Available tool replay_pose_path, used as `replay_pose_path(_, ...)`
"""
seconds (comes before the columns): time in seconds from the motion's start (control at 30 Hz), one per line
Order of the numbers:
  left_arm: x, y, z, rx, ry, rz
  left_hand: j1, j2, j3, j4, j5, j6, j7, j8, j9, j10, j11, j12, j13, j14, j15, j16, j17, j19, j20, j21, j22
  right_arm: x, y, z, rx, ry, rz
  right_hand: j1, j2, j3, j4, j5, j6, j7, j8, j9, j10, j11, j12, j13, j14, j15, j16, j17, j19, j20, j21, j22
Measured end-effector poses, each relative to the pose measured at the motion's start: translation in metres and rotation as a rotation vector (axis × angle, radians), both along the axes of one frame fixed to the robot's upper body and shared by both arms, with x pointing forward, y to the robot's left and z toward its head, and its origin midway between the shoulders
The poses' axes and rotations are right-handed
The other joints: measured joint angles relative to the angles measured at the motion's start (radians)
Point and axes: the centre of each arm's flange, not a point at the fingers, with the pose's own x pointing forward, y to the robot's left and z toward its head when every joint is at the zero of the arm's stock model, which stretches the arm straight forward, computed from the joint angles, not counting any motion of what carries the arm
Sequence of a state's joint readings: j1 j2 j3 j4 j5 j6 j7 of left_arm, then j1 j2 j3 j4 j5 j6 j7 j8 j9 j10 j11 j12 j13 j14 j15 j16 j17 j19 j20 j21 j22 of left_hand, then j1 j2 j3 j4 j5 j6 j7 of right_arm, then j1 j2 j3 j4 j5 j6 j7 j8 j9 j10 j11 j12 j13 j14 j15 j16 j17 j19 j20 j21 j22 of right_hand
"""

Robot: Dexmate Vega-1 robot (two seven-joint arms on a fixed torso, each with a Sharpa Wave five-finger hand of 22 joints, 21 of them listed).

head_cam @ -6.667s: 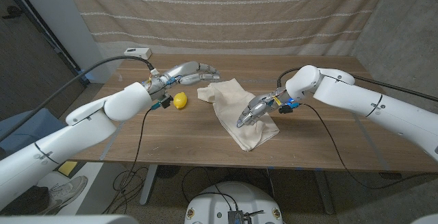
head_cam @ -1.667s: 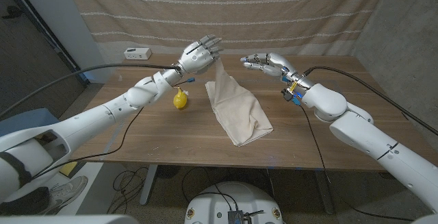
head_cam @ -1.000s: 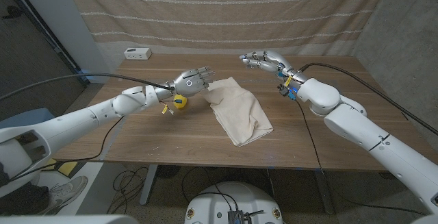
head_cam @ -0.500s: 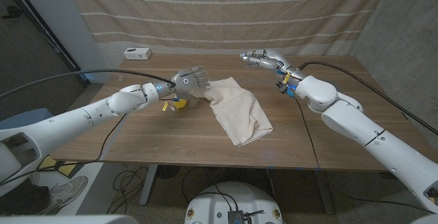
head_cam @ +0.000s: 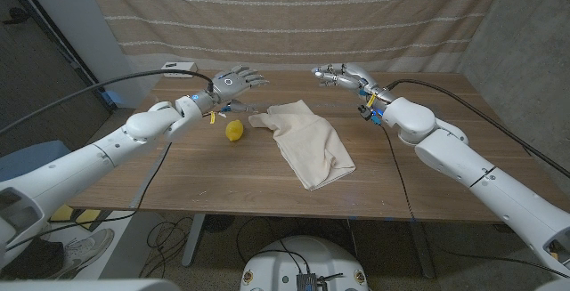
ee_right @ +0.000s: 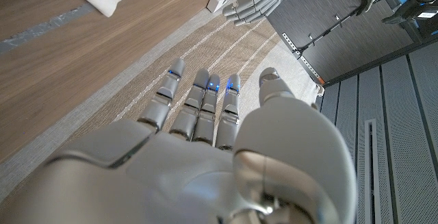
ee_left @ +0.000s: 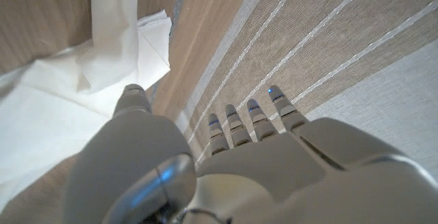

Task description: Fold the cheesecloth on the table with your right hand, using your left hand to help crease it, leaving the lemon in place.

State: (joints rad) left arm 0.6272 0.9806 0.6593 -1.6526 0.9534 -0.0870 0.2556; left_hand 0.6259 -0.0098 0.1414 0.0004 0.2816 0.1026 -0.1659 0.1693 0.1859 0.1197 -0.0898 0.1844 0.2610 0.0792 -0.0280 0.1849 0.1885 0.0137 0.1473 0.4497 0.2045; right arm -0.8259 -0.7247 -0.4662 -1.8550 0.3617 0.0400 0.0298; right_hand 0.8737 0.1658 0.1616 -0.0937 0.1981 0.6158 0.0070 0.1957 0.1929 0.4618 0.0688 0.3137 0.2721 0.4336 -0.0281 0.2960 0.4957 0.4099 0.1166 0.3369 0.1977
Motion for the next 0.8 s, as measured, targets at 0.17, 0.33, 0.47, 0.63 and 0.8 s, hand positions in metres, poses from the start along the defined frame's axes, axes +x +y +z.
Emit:
replay_pose_path(0.17,-0.009,0.006,0.001,-0.167,0.064,-0.068,-0.018,0.019,0.001,0.007,0.0,-0.049,-0.017,0.0,-0.005,-0.045,0.003,0.0,-0.01,-0.023,0.009,0.0,-0.002,-0.025,0.006,-0.012,0.0,0.003,0.002,-0.002,0.019,-0.001,0.008,-0.021,-0.002,0.001,0.006,0.0,-0.026,0.001,-0.008,0.0,-0.016,0.016,-0.013,-0.003,-0.001,0.012,-0.005,-0.003,0.001,0.001,0.0,0.0)
replay_pose_path(0.33,-0.015,0.012,-0.001,-0.333,0.133,-0.139,-0.033,0.068,0.016,0.023,-0.004,-0.065,-0.015,0.004,-0.005,-0.054,0.002,0.002,-0.02,-0.03,0.016,0.0,0.0,-0.041,0.012,-0.021,0.002,0.006,0.003,-0.005,0.043,0.001,0.016,-0.05,-0.009,-0.003,0.018,-0.01,-0.068,-0.005,-0.014,0.0,-0.048,0.033,-0.034,-0.007,-0.014,0.032,-0.021,-0.012,-0.016,-0.016,0.0,0.0)
replay_pose_path(0.47,-0.019,0.016,-0.007,-0.488,0.202,-0.219,-0.036,0.094,0.023,0.029,-0.016,-0.06,-0.01,0.005,-0.005,-0.056,0.011,0.005,-0.024,-0.035,0.021,0.0,-0.001,-0.067,0.02,-0.029,0.003,0.013,0.002,-0.01,0.074,0.02,0.036,-0.093,-0.02,-0.011,0.034,-0.016,-0.124,-0.012,-0.019,0.0,-0.09,0.042,-0.061,-0.012,-0.05,0.052,-0.046,-0.025,-0.035,-0.034,-0.012,-0.001)
replay_pose_path(0.63,-0.021,0.02,-0.014,-0.618,0.266,-0.294,-0.042,0.11,0.027,0.033,-0.031,-0.064,-0.006,0.009,-0.009,-0.063,0.018,0.005,-0.033,-0.043,0.028,0.0,-0.003,-0.113,0.029,-0.047,0.003,0.017,0.001,-0.014,0.099,0.036,0.057,-0.141,-0.035,-0.025,0.048,-0.017,-0.187,-0.025,-0.019,-0.001,-0.144,0.036,-0.093,-0.021,-0.096,0.069,-0.072,-0.04,-0.069,-0.018,-0.028,-0.003)
replay_pose_path(0.8,-0.024,0.025,-0.023,-0.738,0.338,-0.375,-0.057,0.125,0.019,0.041,-0.058,-0.073,-0.012,0.009,-0.009,-0.073,0.029,0.008,-0.043,-0.054,0.033,0.0,-0.006,-0.116,-0.025,-0.055,0.003,0.022,-0.001,-0.018,0.127,0.057,0.074,-0.184,-0.052,-0.038,0.061,-0.017,-0.236,-0.043,-0.019,-0.003,-0.186,0.025,-0.114,-0.031,-0.144,0.079,-0.093,-0.055,-0.109,0.003,-0.047,-0.007)
